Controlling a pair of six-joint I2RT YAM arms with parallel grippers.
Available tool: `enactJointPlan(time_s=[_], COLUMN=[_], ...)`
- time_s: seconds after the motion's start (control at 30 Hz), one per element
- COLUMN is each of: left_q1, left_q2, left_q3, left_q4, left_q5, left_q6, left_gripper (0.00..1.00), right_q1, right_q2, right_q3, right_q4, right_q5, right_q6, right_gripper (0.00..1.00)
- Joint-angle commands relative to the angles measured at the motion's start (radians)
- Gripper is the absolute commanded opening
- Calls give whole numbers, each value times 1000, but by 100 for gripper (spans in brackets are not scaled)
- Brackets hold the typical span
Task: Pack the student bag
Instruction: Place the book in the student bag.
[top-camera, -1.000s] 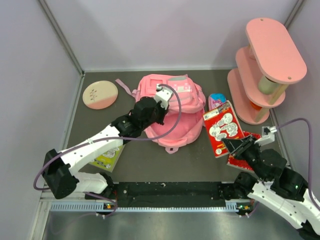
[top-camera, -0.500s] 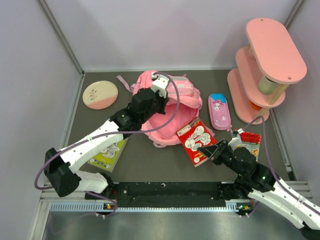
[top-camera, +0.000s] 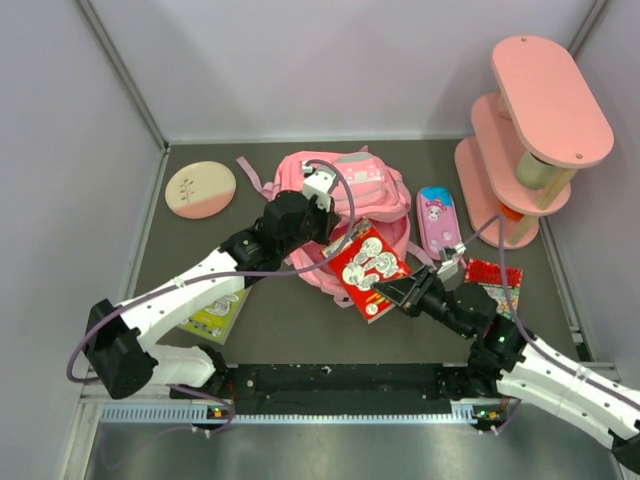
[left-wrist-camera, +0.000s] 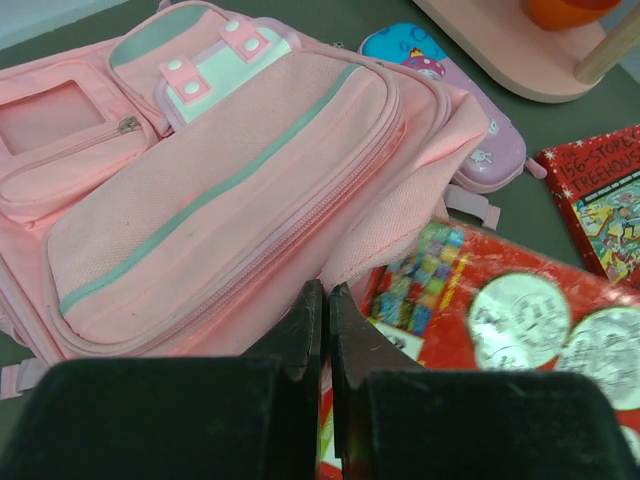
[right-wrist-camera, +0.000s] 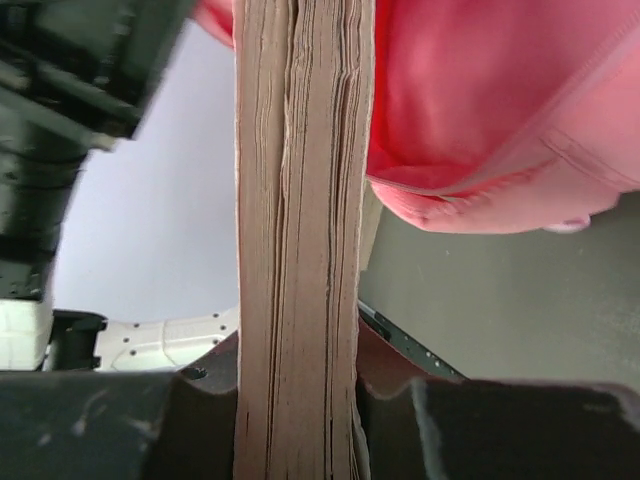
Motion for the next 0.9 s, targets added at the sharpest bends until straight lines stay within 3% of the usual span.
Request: enactJointPlan(time_s=[0.0, 0.13, 0.3, 0.57, 0.77, 0.87], left_q1=[-1, -2, -1, 4, 4, 4], left_q2=[-61, -77, -100, -104, -100, -97], left_q3=[56, 88, 157, 208, 212, 202], left_q4=[141, 120, 66, 58, 58, 51], left_q5=[34, 35, -38, -43, -12, 50], left_q6=[-41, -40, -9, -5, -55, -69], left_gripper=[0, 0, 0, 0, 0, 0], right_q1=[5, 8, 6, 8, 8, 6], right_q2=[121, 160, 97, 28, 89, 54], right_q3=[-58, -135, -201, -253, -256, -277], right_q4=[254, 241, 60, -24, -16, 128], right_q5=[-54, 21, 71, 104, 101, 87], right_q6=[82, 123, 157, 170, 170, 151], right_gripper=[0, 0, 0, 0, 0, 0])
